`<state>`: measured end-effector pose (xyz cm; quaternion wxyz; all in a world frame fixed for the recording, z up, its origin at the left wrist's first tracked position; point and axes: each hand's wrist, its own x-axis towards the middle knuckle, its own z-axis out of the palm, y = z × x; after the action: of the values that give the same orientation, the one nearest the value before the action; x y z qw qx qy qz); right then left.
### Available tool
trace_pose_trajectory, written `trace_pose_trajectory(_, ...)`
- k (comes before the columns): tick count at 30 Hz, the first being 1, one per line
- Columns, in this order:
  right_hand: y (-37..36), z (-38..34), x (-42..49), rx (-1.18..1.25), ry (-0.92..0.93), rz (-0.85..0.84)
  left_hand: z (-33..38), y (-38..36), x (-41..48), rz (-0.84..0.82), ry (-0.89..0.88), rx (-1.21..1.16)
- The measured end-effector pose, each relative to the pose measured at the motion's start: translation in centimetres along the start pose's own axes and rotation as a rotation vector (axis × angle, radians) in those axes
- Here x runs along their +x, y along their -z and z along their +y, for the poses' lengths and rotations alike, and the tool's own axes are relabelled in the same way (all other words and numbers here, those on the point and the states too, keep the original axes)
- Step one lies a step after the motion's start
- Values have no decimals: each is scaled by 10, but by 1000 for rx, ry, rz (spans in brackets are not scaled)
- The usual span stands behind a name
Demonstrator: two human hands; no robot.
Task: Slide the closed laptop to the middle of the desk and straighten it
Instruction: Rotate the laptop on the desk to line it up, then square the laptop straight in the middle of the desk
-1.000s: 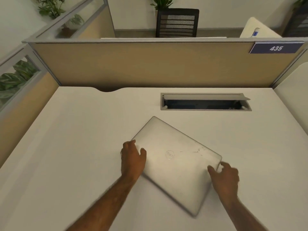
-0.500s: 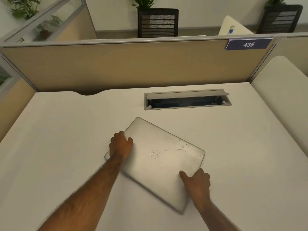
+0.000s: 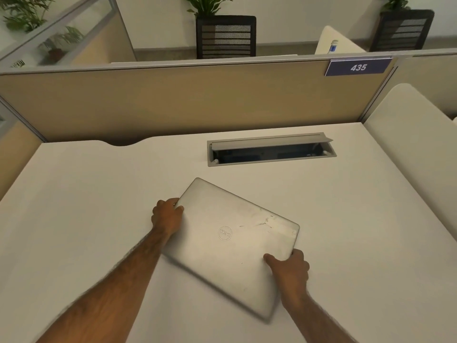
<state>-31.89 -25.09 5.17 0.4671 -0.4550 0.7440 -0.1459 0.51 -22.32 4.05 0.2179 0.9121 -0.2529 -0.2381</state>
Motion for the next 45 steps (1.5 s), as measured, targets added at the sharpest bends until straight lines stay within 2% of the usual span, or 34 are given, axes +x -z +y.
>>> trace_pose_trajectory(14,32,-19,48,-70,158,50,1,-19,-44,93,83,-208)
trace_pose_trajectory(24,42,-56,96,-169,289,-42,3,-29,-73,193,189,-322)
trace_pose_trajectory(35,45,-58,129,-250,285,-92,15,-39,-84,182,215,-374)
trace_pose_trajectory(45,52,-58,141,-250,285,-64,20,-51,-96,146,221,-363)
